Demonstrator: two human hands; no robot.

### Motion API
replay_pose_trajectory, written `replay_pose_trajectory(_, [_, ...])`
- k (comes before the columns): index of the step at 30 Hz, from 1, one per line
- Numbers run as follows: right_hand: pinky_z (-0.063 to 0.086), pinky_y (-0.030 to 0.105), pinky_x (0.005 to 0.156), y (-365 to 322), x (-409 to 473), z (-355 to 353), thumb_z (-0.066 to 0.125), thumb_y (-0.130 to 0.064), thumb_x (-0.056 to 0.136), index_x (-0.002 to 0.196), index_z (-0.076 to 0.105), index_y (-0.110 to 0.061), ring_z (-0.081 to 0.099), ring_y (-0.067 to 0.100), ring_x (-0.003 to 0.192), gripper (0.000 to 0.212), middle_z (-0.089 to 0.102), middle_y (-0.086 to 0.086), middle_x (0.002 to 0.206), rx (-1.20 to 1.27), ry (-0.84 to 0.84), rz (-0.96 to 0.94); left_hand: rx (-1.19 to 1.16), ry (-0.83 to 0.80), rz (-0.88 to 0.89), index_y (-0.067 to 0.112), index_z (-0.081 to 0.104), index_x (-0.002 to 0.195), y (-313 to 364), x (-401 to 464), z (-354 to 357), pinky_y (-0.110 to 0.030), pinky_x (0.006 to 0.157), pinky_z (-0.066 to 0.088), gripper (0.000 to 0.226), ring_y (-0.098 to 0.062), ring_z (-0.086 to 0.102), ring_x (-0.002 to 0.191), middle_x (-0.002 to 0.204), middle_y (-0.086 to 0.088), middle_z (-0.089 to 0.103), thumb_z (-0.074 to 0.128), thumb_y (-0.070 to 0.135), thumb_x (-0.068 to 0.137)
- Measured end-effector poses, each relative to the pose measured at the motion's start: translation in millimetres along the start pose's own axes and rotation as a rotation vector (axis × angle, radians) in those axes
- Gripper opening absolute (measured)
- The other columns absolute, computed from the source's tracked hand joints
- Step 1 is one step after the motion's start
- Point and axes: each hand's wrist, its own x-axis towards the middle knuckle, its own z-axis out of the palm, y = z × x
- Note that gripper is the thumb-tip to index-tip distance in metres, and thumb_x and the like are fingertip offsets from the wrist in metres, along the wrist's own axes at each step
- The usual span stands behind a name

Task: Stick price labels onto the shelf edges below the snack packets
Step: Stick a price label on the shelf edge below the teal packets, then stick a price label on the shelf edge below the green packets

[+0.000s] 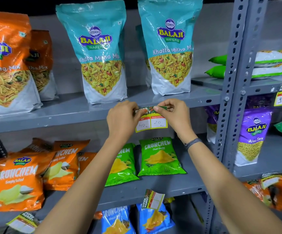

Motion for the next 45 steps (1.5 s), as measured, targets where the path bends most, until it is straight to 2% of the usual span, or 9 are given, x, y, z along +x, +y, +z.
replay_pose_trajectory(5, [0.049,0.03,0.064,-4.4,1.4,2.0,0.077,-0.033,0.073,0.066,0.061,-0.024,0.059,0.014,0.066,0.02,0.064,-0.002,0.068,-0.067,0.106,0.006,0.019,0.043,-0.107,0.016,0.059,0.072,10.1,4.6,3.9,-0.032,0.058,0.037,0.034,-0.032,0.062,0.084,0.084,-0.008,0.068,0.06,0.048,0.084])
replay_pose_trajectory(10, [0.046,0.03,0.058,-2.5,-1.4,4.3,0.074,-0.04,0.074,0.075,0.063,-0.019,0.059,0.015,0.067,0.024,0.057,-0.01,0.065,-0.172,0.143,-0.013,0.066,0.108,-0.151,0.018,0.045,0.061,12.7,5.9,9.7,-0.023,0.043,0.016,0.049,-0.031,0.061,0.072,0.074,-0.008,0.065,0.059,0.062,0.077])
replay_pose_trajectory(20, [0.049,0.033,0.067,41.7,-66.9,15.3,0.065,-0.039,0.083,0.101,0.055,-0.013,0.057,0.017,0.071,0.034,0.06,0.002,0.082,-0.034,0.423,-0.077,-0.204,0.415,-0.435,0.014,0.054,0.099,12.2,-74.2,50.2,-0.04,0.07,0.044,0.036,-0.026,0.06,0.091,0.095,-0.004,0.067,0.053,0.048,0.087])
replay_pose_trajectory(22, [0.052,0.041,0.068,72.2,-97.0,23.9,0.062,-0.035,0.086,0.098,0.056,-0.014,0.058,0.019,0.072,0.025,0.062,0.007,0.081,-0.021,0.341,-0.018,-0.292,0.317,-0.554,0.011,0.055,0.087,2.0,-125.1,73.6,-0.039,0.067,0.044,0.028,-0.031,0.062,0.083,0.086,-0.01,0.068,0.051,0.038,0.093])
replay_pose_trajectory(26, [0.052,0.05,0.072,134.6,-154.9,46.5,0.065,-0.027,0.082,0.09,0.063,-0.016,0.061,0.029,0.08,0.013,0.067,0.008,0.085,-0.167,-0.041,0.111,-0.318,-0.229,-0.991,0.003,0.057,0.077,-32.5,-239.1,126.5,-0.041,0.068,0.05,0.037,-0.04,0.064,0.082,0.085,-0.027,0.068,0.047,0.035,0.093])
replay_pose_trajectory(31, [0.044,0.046,0.088,170.6,-190.5,68.8,0.069,-0.029,0.079,0.115,0.057,-0.021,0.05,0.032,0.112,0.039,0.061,0.009,0.115,-0.427,-0.528,0.224,-0.414,-0.652,-1.128,0.006,0.063,0.086,-54.7,-279.7,154.5,-0.04,0.083,0.048,0.013,-0.033,0.061,0.087,0.089,-0.027,0.064,0.06,0.018,0.089])
replay_pose_trajectory(36, [0.041,0.043,0.089,191.2,-191.6,88.0,0.067,-0.03,0.08,0.112,0.056,-0.022,0.05,0.031,0.112,0.035,0.061,0.009,0.112,-0.601,-0.65,0.166,-0.472,-0.761,-0.987,-0.001,0.063,0.084,-64.4,-275.6,176.9,-0.037,0.077,0.044,0.017,-0.031,0.056,0.08,0.087,-0.025,0.064,0.066,0.016,0.087])
replay_pose_trajectory(39, [0.044,0.041,0.082,199.2,-186.6,96.3,0.068,-0.028,0.08,0.099,0.06,-0.018,0.058,0.033,0.102,0.023,0.067,0.012,0.102,-0.596,-0.631,0.157,-0.477,-0.727,-0.956,0.02,0.043,0.055,-62.0,-267.6,182.5,-0.033,0.061,0.034,0.04,-0.021,0.04,0.054,0.052,-0.005,0.044,0.061,0.02,0.09])
replay_pose_trajectory(45, [0.047,0.037,0.079,205.6,-174.8,101.9,0.066,-0.026,0.08,0.095,0.063,-0.022,0.065,0.03,0.097,0.016,0.072,0.007,0.101,-0.53,-0.644,0.245,-0.519,-0.647,-0.876,0.019,0.044,0.056,-71.2,-262.9,177.5,-0.028,0.048,0.031,0.04,-0.005,0.036,0.041,0.053,-0.006,0.044,0.053,0.017,0.095])
